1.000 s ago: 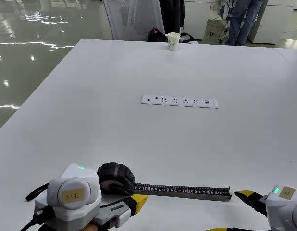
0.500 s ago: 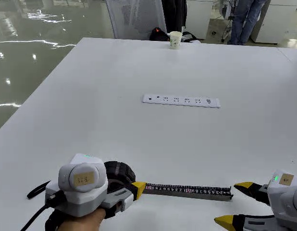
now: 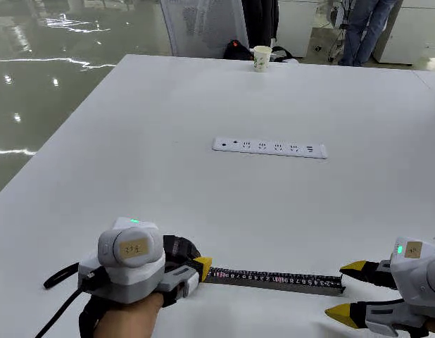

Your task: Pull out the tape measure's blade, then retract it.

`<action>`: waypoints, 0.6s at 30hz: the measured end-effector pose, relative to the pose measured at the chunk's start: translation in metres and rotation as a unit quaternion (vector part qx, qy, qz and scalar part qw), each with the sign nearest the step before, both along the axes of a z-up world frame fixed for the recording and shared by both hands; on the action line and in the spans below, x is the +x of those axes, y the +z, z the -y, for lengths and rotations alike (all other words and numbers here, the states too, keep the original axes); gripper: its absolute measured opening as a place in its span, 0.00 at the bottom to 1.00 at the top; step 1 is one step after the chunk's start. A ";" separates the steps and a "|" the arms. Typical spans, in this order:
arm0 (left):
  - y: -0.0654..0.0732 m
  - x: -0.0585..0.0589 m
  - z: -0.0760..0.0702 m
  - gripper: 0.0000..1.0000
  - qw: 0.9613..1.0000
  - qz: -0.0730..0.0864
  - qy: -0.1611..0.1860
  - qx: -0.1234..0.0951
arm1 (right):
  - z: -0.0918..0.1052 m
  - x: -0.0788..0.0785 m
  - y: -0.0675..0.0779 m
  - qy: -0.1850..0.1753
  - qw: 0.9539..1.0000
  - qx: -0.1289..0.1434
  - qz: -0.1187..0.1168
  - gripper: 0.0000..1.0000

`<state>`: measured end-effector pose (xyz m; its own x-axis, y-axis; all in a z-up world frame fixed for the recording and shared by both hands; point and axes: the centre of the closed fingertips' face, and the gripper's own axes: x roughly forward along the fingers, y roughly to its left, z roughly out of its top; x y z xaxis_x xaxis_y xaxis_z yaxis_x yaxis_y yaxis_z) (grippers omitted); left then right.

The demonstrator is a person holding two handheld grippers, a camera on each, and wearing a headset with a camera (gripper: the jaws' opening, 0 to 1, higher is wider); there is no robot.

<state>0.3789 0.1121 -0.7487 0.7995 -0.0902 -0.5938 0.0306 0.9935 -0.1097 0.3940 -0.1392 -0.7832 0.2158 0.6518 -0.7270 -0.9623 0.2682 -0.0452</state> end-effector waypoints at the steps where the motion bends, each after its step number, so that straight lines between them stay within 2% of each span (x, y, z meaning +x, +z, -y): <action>1: -0.001 0.000 0.000 0.64 1.000 -0.001 0.001 0.000 | 0.000 0.001 -0.001 0.004 1.000 -0.002 0.000 0.40; 11: -0.005 0.004 -0.003 0.60 1.000 -0.010 0.014 -0.002 | 0.004 0.010 -0.007 0.055 0.998 -0.032 0.000 0.28; 18: -0.007 0.007 -0.005 0.59 1.000 -0.015 0.024 -0.005 | 0.007 0.014 -0.012 0.075 0.996 -0.045 -0.003 0.20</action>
